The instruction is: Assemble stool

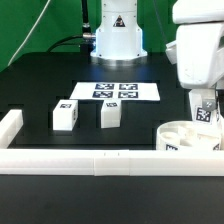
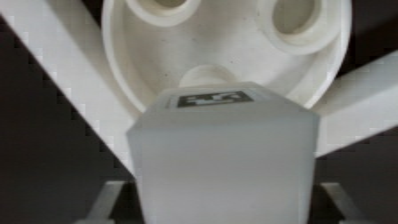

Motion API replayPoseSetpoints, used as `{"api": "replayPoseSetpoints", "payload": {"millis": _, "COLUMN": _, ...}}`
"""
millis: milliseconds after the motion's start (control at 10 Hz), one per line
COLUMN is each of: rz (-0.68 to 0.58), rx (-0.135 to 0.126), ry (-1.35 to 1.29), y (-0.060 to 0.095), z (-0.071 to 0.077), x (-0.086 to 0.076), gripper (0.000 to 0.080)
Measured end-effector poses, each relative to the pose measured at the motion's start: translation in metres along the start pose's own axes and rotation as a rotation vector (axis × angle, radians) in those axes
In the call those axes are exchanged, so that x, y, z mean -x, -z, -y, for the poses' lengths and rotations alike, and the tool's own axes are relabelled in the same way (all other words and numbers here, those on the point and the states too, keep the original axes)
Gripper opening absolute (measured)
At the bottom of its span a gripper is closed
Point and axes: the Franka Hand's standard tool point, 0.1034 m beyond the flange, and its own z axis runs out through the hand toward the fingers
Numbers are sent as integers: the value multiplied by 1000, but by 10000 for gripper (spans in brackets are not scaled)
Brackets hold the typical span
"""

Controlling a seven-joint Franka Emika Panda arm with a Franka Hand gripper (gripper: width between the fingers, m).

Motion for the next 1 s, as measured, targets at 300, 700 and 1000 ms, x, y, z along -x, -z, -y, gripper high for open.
{"api": "replayPoseSetpoints", "payload": {"millis": 300, "rz": -16, "rx": -14, "ry": -433, "y": -1, "z": 1, "x": -1, "gripper": 338}}
{"api": "replayPoseSetpoints", "payload": {"millis": 700, "rz": -23, "rx": -16, "ry": -827, "y": -2, "z": 1, "x": -1, "gripper": 338}}
{"api": "replayPoseSetpoints", "payload": {"millis": 1000, "rz": -25, "rx": -26, "ry": -1058, "y": -2, "z": 0, "x": 0, "gripper": 338}}
